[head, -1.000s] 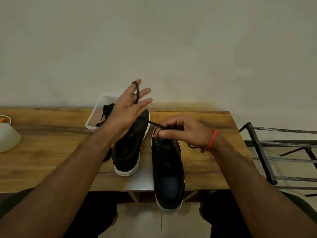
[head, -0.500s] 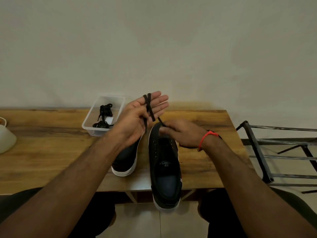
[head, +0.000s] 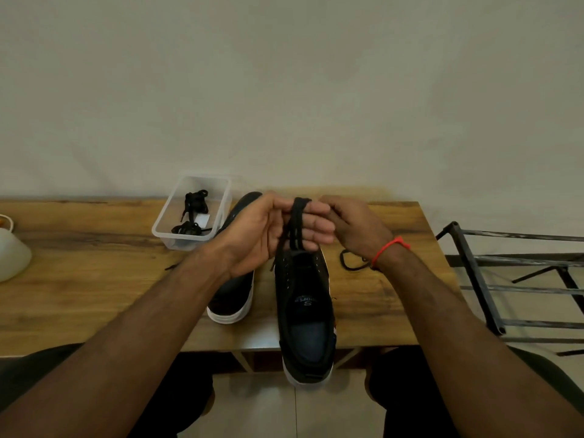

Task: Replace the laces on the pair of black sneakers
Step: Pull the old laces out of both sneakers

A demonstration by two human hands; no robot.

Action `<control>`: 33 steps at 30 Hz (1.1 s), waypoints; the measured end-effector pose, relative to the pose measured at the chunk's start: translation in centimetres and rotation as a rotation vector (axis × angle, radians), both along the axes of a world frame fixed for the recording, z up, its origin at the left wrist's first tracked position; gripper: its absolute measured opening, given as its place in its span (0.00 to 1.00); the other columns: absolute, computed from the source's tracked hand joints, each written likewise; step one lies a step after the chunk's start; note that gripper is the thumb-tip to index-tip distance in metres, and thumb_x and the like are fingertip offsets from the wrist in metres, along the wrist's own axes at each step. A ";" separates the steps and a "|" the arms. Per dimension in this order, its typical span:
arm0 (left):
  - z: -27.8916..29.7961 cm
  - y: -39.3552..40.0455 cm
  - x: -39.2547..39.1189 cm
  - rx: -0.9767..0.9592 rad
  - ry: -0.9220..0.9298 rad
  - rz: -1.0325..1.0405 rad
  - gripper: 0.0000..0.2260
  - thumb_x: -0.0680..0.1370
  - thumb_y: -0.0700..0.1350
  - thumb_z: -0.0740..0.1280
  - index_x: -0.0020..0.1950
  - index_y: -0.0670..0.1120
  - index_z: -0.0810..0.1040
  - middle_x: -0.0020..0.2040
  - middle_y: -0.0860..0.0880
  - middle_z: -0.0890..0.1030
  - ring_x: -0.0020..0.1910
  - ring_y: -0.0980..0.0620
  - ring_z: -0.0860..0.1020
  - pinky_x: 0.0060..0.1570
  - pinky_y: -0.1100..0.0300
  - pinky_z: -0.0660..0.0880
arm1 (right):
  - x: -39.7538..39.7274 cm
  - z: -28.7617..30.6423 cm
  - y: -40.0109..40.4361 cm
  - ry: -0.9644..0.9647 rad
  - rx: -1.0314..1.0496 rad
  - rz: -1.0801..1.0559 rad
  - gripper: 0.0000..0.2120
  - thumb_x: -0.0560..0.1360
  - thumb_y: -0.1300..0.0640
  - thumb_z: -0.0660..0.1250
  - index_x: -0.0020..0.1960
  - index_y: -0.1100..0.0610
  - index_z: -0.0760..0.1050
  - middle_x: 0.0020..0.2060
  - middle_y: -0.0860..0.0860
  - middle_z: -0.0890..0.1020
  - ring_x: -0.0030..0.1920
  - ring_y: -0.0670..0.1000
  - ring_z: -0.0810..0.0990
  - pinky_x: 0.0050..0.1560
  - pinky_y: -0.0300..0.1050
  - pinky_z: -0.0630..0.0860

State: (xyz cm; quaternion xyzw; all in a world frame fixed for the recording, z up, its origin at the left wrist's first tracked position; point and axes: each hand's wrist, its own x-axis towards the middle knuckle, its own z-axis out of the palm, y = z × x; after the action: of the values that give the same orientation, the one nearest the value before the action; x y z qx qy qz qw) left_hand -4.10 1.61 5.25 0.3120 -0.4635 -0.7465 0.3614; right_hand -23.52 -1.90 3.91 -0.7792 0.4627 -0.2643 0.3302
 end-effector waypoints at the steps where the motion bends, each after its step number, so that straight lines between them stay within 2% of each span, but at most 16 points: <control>1: -0.1 -0.1 -0.1 0.001 0.068 0.059 0.24 0.85 0.47 0.47 0.68 0.36 0.76 0.61 0.36 0.81 0.61 0.38 0.81 0.61 0.52 0.79 | 0.3 -0.2 0.2 0.078 0.016 0.046 0.10 0.82 0.62 0.61 0.57 0.58 0.80 0.47 0.53 0.84 0.48 0.46 0.81 0.49 0.44 0.77; 3: -0.4 -0.3 -0.2 -0.007 0.175 0.203 0.24 0.86 0.49 0.48 0.72 0.36 0.71 0.67 0.37 0.79 0.67 0.39 0.78 0.68 0.51 0.75 | 1.1 -0.2 0.7 0.213 0.023 0.145 0.09 0.83 0.58 0.61 0.51 0.55 0.80 0.42 0.54 0.83 0.43 0.52 0.80 0.44 0.46 0.77; 5: -0.6 -0.5 -0.3 -0.076 0.158 0.327 0.23 0.87 0.50 0.49 0.74 0.38 0.69 0.69 0.40 0.78 0.70 0.43 0.76 0.72 0.50 0.70 | 1.6 0.1 1.2 0.281 0.050 0.263 0.12 0.83 0.49 0.61 0.43 0.50 0.77 0.34 0.50 0.79 0.34 0.49 0.77 0.37 0.45 0.74; 8: -1.6 -0.9 -0.1 -0.235 -0.117 0.447 0.26 0.87 0.56 0.48 0.74 0.41 0.71 0.68 0.44 0.80 0.70 0.49 0.76 0.75 0.48 0.66 | 1.8 0.8 1.8 0.231 0.077 0.369 0.13 0.82 0.50 0.63 0.43 0.52 0.81 0.32 0.47 0.79 0.32 0.47 0.75 0.35 0.45 0.72; 10: -1.6 -0.6 -0.1 -0.244 -0.306 0.385 0.33 0.82 0.66 0.47 0.70 0.43 0.75 0.63 0.45 0.82 0.66 0.50 0.79 0.73 0.47 0.69 | 1.8 1.3 2.0 0.124 0.050 0.359 0.12 0.82 0.52 0.64 0.44 0.55 0.82 0.34 0.48 0.81 0.33 0.46 0.77 0.35 0.44 0.73; 12: -1.2 0.1 -0.4 -0.249 -0.463 0.249 0.39 0.81 0.69 0.42 0.61 0.42 0.80 0.53 0.45 0.86 0.56 0.54 0.84 0.63 0.54 0.77 | 1.6 1.5 1.7 0.007 -0.039 0.235 0.12 0.82 0.53 0.65 0.42 0.54 0.80 0.34 0.46 0.80 0.34 0.45 0.77 0.36 0.44 0.74; 14: -0.7 0.7 -0.9 -0.208 -0.496 0.113 0.40 0.83 0.63 0.36 0.44 0.43 0.83 0.34 0.49 0.84 0.35 0.60 0.83 0.39 0.71 0.76 | 1.0 1.4 1.0 -0.093 -0.114 0.039 0.11 0.81 0.52 0.67 0.43 0.56 0.81 0.34 0.46 0.81 0.36 0.46 0.79 0.38 0.46 0.77; 15: -0.6 0.8 -1.1 -0.159 -0.476 0.073 0.41 0.83 0.63 0.35 0.39 0.43 0.83 0.31 0.48 0.82 0.30 0.58 0.81 0.32 0.71 0.73 | 0.6 1.1 0.6 -0.135 -0.138 -0.049 0.10 0.79 0.52 0.68 0.44 0.57 0.81 0.36 0.48 0.82 0.38 0.49 0.80 0.40 0.48 0.78; 16: -0.6 0.5 -1.1 -0.116 -0.441 0.046 0.44 0.82 0.65 0.35 0.40 0.41 0.83 0.33 0.44 0.82 0.31 0.53 0.81 0.32 0.68 0.75 | 0.2 0.7 0.2 -0.166 -0.147 -0.119 0.09 0.78 0.51 0.70 0.45 0.56 0.82 0.37 0.49 0.82 0.39 0.49 0.80 0.42 0.47 0.78; 19: -0.8 -0.1 -0.5 -0.023 -0.245 0.029 0.48 0.78 0.72 0.35 0.53 0.35 0.81 0.42 0.37 0.82 0.39 0.43 0.82 0.44 0.54 0.80 | -0.4 0.0 -0.6 -0.161 -0.114 -0.178 0.06 0.78 0.52 0.70 0.47 0.54 0.83 0.40 0.47 0.83 0.43 0.47 0.81 0.45 0.44 0.78; 23: -1.3 -0.4 -0.1 0.038 -0.004 0.128 0.46 0.79 0.71 0.39 0.62 0.35 0.80 0.53 0.36 0.84 0.51 0.41 0.84 0.55 0.51 0.82 | 0.1 -0.3 0.1 0.121 -0.004 0.009 0.09 0.82 0.60 0.63 0.57 0.59 0.81 0.47 0.52 0.84 0.45 0.47 0.79 0.44 0.38 0.71; 25: -1.1 -0.2 -0.4 0.050 0.115 0.224 0.43 0.81 0.69 0.40 0.69 0.36 0.74 0.62 0.36 0.81 0.62 0.40 0.81 0.65 0.50 0.77 | 1.1 -0.3 0.7 0.269 0.061 0.145 0.08 0.82 0.59 0.62 0.55 0.58 0.80 0.46 0.53 0.83 0.44 0.47 0.78 0.42 0.38 0.70; 27: -1.6 -0.5 -0.3 0.002 0.150 0.331 0.40 0.82 0.67 0.40 0.74 0.37 0.70 0.68 0.39 0.79 0.68 0.43 0.77 0.73 0.48 0.69 | 1.8 0.0 1.3 0.355 0.144 0.296 0.10 0.83 0.54 0.62 0.47 0.55 0.79 0.38 0.48 0.79 0.37 0.41 0.75 0.38 0.36 0.68; 30: -2.2 -1.1 -0.1 -0.097 -0.026 0.427 0.38 0.82 0.67 0.41 0.74 0.41 0.71 0.68 0.44 0.80 0.69 0.49 0.76 0.77 0.47 0.64 | 2.0 0.6 1.6 0.277 0.206 0.353 0.13 0.83 0.50 0.63 0.50 0.56 0.82 0.35 0.50 0.79 0.35 0.45 0.76 0.38 0.41 0.73; 31: -2.4 -1.2 0.1 -0.134 -0.156 0.406 0.39 0.80 0.69 0.41 0.72 0.43 0.73 0.66 0.46 0.81 0.68 0.50 0.77 0.76 0.47 0.65 | 1.8 0.9 1.6 0.207 0.170 0.326 0.13 0.82 0.51 0.63 0.51 0.56 0.83 0.35 0.49 0.80 0.35 0.46 0.78 0.39 0.43 0.74; 33: -2.3 -0.8 -0.1 -0.210 -0.427 0.269 0.42 0.76 0.74 0.41 0.65 0.47 0.80 0.59 0.46 0.84 0.63 0.51 0.81 0.72 0.46 0.69 | 1.1 1.1 1.1 0.081 0.038 0.211 0.11 0.81 0.52 0.65 0.48 0.57 0.84 0.32 0.45 0.79 0.33 0.43 0.76 0.36 0.40 0.73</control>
State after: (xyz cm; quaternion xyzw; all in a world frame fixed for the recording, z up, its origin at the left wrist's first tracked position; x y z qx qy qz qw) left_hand -4.21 0.77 2.99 0.4818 -0.5587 -0.5568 0.3817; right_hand -22.39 -0.81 5.06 -0.8273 0.3959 -0.1873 0.3519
